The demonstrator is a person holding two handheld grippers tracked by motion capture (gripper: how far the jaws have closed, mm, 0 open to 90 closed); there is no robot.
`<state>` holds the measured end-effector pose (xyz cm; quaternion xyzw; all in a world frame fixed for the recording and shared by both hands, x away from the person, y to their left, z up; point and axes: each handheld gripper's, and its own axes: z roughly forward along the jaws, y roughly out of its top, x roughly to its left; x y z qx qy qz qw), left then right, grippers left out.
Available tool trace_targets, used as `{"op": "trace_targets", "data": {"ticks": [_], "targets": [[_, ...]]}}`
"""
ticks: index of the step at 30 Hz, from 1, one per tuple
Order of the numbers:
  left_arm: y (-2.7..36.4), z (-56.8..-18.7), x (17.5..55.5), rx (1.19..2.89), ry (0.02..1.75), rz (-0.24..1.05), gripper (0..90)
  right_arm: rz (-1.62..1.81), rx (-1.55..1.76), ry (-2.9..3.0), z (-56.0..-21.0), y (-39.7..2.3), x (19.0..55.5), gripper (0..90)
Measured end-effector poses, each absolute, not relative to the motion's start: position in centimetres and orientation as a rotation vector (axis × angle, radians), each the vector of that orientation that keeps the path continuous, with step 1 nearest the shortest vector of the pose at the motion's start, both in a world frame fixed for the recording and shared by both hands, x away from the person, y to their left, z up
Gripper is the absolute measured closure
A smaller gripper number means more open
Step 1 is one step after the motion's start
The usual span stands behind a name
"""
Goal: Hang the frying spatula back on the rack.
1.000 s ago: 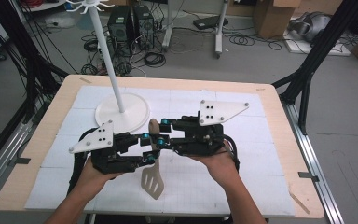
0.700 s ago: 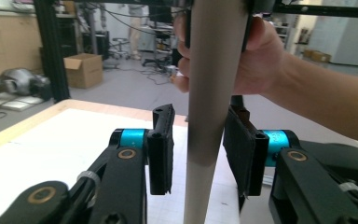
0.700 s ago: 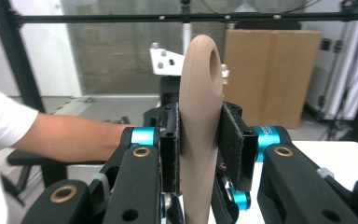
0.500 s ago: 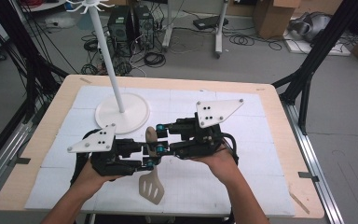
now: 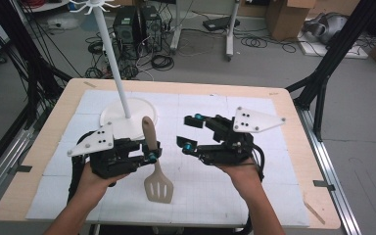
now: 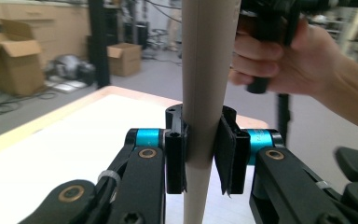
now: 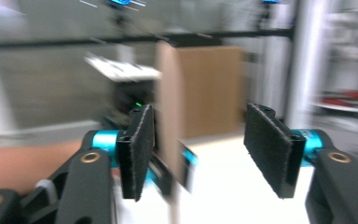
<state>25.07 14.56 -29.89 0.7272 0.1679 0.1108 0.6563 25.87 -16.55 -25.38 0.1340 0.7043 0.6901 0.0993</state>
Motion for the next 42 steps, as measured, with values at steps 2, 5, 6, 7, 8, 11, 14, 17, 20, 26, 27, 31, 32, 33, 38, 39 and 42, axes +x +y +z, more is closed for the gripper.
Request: {"op": "trace_targets", "data": {"ticks": [2,5,6,7,8,11,14,17,20,26,27,31,32,33,38,39,42], "targets": [[14.9,-29.7,25.2,1.649,0.403,0.287,75.1,1.94,0.48,2.033,-25.8,-17.4,25.3,35.4],[15.6,-29.1,25.7,1.641,0.443,0.332,75.1,1.801,0.603,1.978,-27.0,-19.0,24.5,28.6],[15.9,-28.9,25.8,1.641,0.454,0.345,75.1,1.743,0.665,1.968,-27.5,-19.6,24.3,25.4],[16.1,-28.6,26.0,1.638,0.465,0.359,75.1,1.707,0.706,1.965,-28.0,-20.2,24.2,25.0],[16.4,-28.3,26.2,1.636,0.479,0.377,75.1,1.677,0.735,1.963,-28.4,-20.8,24.0,24.9],[16.9,-27.4,26.9,1.637,0.515,0.417,75.1,1.638,0.791,1.948,-29.6,-22.1,23.5,24.9],[17.4,-26.6,27.6,1.637,0.542,0.447,75.1,1.581,0.832,1.934,-30.8,-23.5,23.0,24.8],[17.9,-25.9,28.3,1.619,0.58,0.467,75.1,1.521,0.887,1.911,-31.9,-24.8,22.7,23.0],[18.4,-25.5,29.3,1.61,0.624,0.482,75.1,1.489,0.945,1.878,-32.8,-26.0,22.4,20.6],[19.2,-24.7,31.3,1.598,0.693,0.473,75.1,1.467,0.989,1.865,-33.9,-27.1,22.1,20.6],[19.2,-24.4,31.6,1.603,0.705,0.483,75.1,1.458,0.991,1.87,-34.0,-27.2,22.2,20.6],[19.4,-22.7,32.9,1.63,0.706,0.515,75.1,1.446,0.993,1.867,-34.2,-27.2,22.2,20.6],[19.4,-22.3,33.3,1.63,0.708,0.519,75.1,1.448,0.998,1.866,-34.2,-27.2,22.3,20.6],[19.4,-21.8,33.6,1.637,0.711,0.528,75.1,1.45,0.996,1.867,-34.2,-27.3,22.3,20.6],[19.6,-19.7,35.3,1.631,0.73,0.558,75.1,1.453,0.996,1.864,-34.3,-27.3,22.3,20.6],[19.7,-19.4,35.6,1.626,0.737,0.558,75.1,1.449,0.994,1.866,-34.3,-27.4,22.3,20.6],[19.9,-19.0,36.3,1.628,0.757,0.57,75.1,1.452,0.997,1.855,-34.2,-27.6,22.3,20.6]]}}
